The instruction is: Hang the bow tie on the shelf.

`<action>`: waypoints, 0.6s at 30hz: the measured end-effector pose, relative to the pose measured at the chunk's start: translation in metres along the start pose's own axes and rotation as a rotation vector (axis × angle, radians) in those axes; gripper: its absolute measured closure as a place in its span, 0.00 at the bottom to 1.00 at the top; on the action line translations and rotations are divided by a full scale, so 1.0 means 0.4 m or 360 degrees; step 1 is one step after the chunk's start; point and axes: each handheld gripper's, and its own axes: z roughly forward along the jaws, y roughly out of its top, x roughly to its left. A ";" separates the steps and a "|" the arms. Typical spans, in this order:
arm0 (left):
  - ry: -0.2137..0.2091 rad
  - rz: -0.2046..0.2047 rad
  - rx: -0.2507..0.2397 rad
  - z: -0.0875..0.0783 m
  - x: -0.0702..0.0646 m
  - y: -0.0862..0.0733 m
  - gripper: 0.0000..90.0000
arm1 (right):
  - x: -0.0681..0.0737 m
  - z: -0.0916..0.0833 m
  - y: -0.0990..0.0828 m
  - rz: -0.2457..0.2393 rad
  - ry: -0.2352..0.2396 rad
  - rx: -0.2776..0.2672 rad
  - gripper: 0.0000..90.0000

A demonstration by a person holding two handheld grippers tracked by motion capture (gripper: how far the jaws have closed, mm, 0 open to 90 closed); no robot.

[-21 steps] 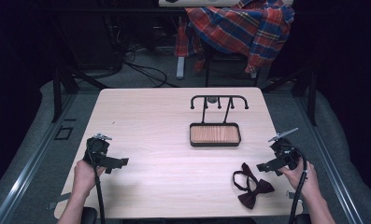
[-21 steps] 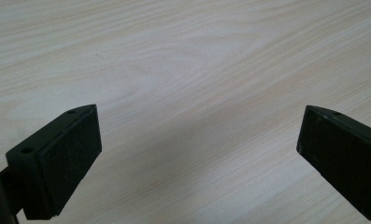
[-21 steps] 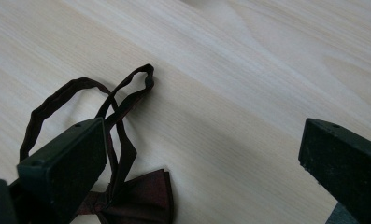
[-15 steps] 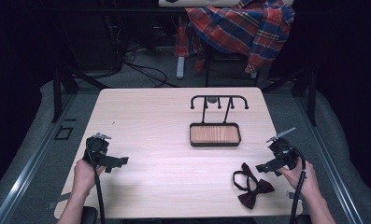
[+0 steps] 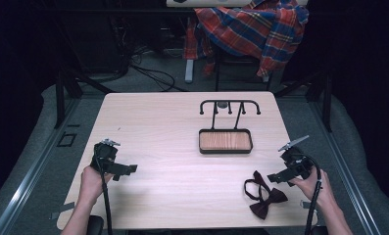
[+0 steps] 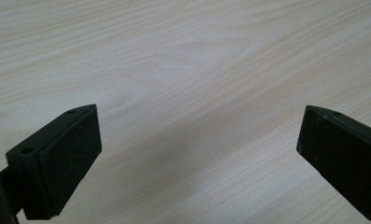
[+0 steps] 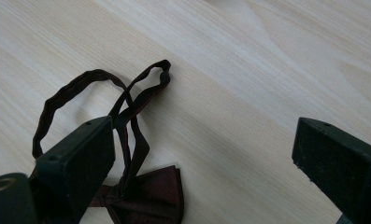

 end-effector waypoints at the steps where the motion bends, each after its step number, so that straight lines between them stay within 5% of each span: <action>1: 0.0002 0.0009 0.0008 0.001 -0.001 0.000 0.00 | 0.001 0.003 0.000 0.0009 0.0015 -0.0005 0.00; 6: 0.0001 0.0005 0.0005 0.000 0.002 -0.002 0.00 | 0.013 0.012 0.006 -0.0053 0.0009 0.0058 0.01; 14: -0.0002 0.0000 0.0025 0.005 0.001 0.000 0.00 | 0.050 0.031 0.029 -0.0147 0.0007 0.0079 0.19; 16: 0.0001 0.0006 0.0027 0.003 0.000 -0.001 0.00 | 0.060 0.038 0.033 -0.0185 0.0019 0.0104 0.32; 18: -0.0001 0.0007 0.0025 0.002 -0.001 -0.001 0.00 | 0.070 0.046 0.034 -0.0223 0.0026 0.0130 0.35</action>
